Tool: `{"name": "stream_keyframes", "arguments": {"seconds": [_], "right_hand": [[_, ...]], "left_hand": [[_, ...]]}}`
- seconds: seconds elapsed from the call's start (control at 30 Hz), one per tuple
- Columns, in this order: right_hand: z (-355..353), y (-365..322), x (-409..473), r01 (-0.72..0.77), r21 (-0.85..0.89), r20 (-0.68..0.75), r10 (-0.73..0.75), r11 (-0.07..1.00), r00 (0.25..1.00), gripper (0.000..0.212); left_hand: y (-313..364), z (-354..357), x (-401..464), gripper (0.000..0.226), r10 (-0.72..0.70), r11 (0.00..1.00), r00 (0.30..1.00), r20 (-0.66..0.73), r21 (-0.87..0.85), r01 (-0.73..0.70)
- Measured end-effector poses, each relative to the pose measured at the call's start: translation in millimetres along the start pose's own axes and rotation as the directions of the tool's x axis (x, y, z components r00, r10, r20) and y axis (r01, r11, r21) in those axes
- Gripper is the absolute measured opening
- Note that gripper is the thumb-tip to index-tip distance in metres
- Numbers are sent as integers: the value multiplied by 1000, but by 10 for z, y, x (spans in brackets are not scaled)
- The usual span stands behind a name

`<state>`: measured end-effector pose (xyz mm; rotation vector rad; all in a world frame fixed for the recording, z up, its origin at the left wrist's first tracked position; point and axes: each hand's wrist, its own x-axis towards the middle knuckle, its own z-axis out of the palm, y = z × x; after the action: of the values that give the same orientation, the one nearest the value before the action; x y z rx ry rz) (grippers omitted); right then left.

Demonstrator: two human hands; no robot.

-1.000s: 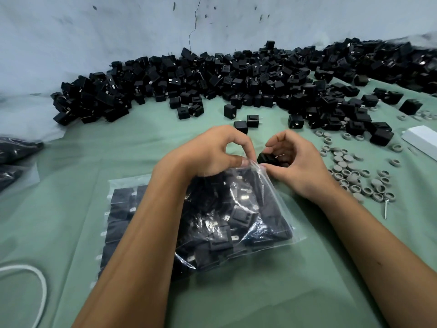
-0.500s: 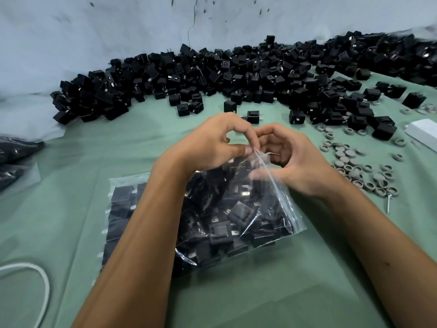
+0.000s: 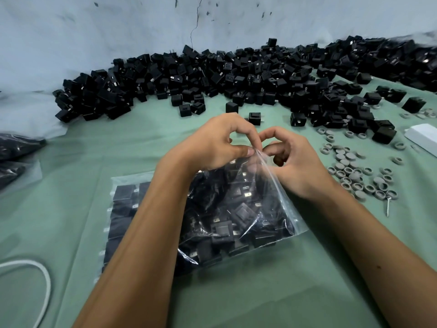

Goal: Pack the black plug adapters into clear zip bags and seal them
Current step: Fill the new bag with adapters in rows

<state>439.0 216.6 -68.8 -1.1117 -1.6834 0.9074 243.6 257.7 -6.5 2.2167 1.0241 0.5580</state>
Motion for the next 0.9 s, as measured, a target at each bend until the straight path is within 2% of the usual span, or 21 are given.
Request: {"name": "stream_keyframes", "arguments": {"seconds": [0.17,0.33,0.4,0.53,0.67,0.8,0.83,0.9], "right_hand": [[129,-33,-22,57,29,31,-58,998,998,54],[118,-32,-32,55,13,23,-55,998,998,59],[73,-4,-13,58,6,4,-58,998,998,52],[24,65,21,42,-82,-154,-55,996,986,35],[14,132,104,-9,-174,-180,-23,985,983,26],[-32,202,368,-153,-278,-350,48,948,935,24],[-36,219,452,-182,-306,-355,65,934,933,19],[-35,265,600,-166,-400,-271,57,901,961,19]], "left_hand": [[21,44,36,14,7,1000,1000,7,18,-7],[22,41,33,13,-4,1000,1000,15,-9,5],[18,48,25,13,-6,1000,1000,17,5,6],[-10,44,31,12,-15,1000,1000,16,17,15],[-61,39,38,10,-40,998,999,36,46,38],[-108,45,50,12,-74,996,996,40,60,71],[-117,42,51,12,-76,995,996,40,64,73],[-125,44,57,11,-69,995,997,46,79,66]]}}
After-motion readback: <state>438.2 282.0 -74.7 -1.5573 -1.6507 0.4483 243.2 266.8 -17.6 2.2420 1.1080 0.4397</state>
